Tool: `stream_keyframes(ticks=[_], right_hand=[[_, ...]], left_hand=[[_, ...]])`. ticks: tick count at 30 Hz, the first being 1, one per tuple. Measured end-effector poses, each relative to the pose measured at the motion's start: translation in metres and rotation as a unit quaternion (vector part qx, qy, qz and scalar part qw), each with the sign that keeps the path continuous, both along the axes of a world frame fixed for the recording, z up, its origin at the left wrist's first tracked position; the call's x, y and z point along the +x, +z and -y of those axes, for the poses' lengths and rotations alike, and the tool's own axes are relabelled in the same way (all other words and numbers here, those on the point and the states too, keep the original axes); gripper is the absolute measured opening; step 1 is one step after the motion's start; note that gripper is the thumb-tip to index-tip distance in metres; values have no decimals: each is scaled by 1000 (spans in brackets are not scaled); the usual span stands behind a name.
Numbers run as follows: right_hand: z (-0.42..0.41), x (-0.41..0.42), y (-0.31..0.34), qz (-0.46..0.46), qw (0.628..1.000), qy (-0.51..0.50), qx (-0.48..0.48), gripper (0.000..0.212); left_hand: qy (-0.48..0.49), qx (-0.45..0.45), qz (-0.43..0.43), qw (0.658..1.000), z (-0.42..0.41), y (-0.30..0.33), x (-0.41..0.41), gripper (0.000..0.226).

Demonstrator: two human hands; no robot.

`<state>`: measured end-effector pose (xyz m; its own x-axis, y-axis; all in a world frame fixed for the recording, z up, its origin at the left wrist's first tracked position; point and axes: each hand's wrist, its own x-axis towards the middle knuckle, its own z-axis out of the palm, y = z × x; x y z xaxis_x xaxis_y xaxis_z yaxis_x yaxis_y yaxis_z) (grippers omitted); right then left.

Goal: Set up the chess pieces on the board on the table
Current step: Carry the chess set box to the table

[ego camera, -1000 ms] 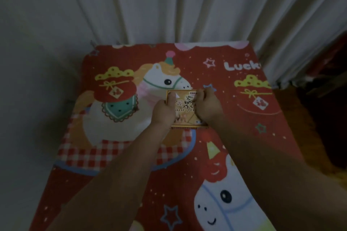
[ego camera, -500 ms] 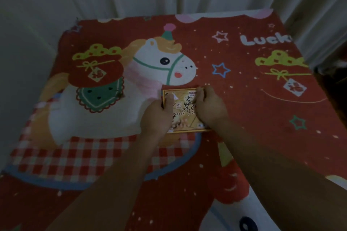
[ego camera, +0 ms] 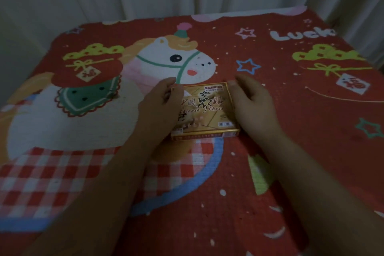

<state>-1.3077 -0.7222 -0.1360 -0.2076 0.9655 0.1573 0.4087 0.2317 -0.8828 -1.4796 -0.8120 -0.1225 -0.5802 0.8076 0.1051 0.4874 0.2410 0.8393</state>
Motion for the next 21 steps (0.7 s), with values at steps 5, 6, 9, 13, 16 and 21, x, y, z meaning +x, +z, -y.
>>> stream_keyframes(ticks=[5, 6, 9, 13, 16, 21], right_hand=[[25, 10, -3, 22, 992, 88, 87, 61], [28, 10, -2, 57, 988, 99, 105, 59], [31, 8, -1, 144, 974, 134, 109, 64], [40, 7, 2, 203, 961, 144, 117, 64], [53, 9, 3, 207, 961, 135, 120, 59], [86, 19, 3, 219, 963, 102, 123, 57]], left_hand=[[-62, -17, -42, 997, 7, -6, 7, 41], [-60, -21, -40, 997, 7, -6, 7, 47], [-57, -17, -8, 998, 9, -3, 10, 50], [-68, -6, 3, 998, 22, 3, 18, 53], [-73, -3, -21, 997, 42, -2, 29, 55], [-102, -23, -66, 992, 78, -11, 41, 60]])
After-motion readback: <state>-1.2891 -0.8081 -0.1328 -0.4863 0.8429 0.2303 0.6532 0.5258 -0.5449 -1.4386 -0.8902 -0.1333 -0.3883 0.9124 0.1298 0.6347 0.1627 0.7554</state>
